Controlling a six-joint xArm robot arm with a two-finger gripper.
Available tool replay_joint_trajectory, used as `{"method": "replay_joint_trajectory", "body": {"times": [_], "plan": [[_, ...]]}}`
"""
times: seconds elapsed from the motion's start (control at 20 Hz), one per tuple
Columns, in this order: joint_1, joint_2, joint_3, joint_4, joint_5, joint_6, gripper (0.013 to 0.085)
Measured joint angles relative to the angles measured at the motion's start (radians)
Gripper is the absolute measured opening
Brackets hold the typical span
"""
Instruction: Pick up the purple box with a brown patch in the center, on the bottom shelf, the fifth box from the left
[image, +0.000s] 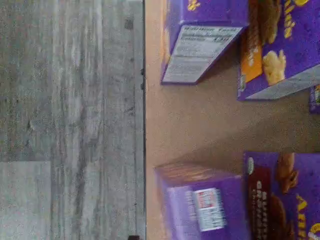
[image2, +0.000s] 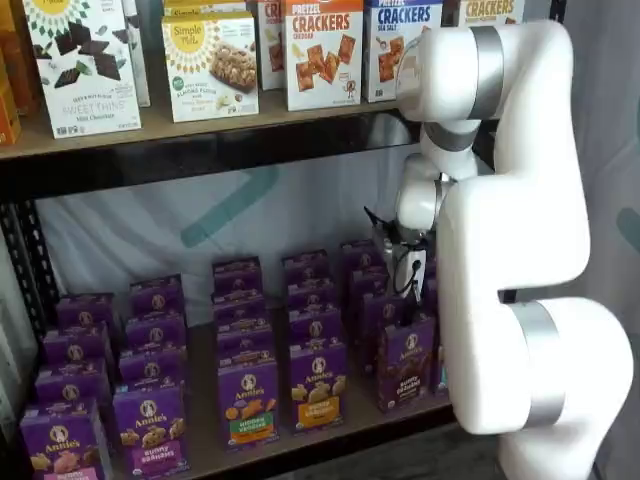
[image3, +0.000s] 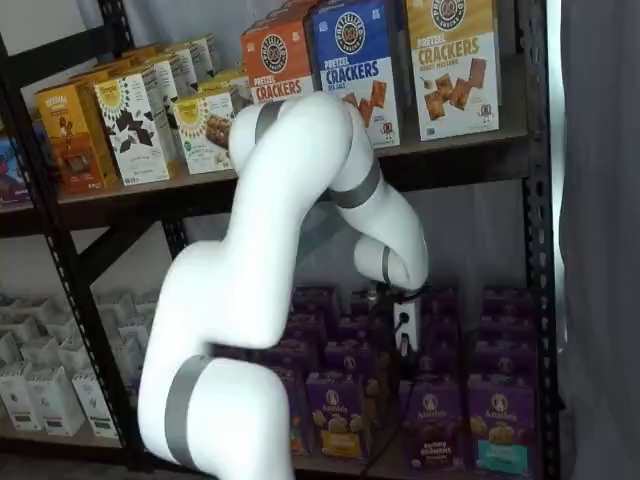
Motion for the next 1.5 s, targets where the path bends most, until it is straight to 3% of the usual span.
{"method": "replay_joint_trajectory", "body": {"times": [0.25, 0.8, 1.25, 1.5], "plan": [[-0.005, 0.032, -0.019, -0.058, 0.014, 0.045, 0.0850], [-0.025, 0.138, -0.148, -0.043, 0.087, 0.015, 0.0850], [-0.030, 0.248, -0.270, -0.138, 0.108, 0.091, 0.0850], [-0.031, 0.284, -0.303, -0.152, 0.100, 0.103, 0.0850]]}}
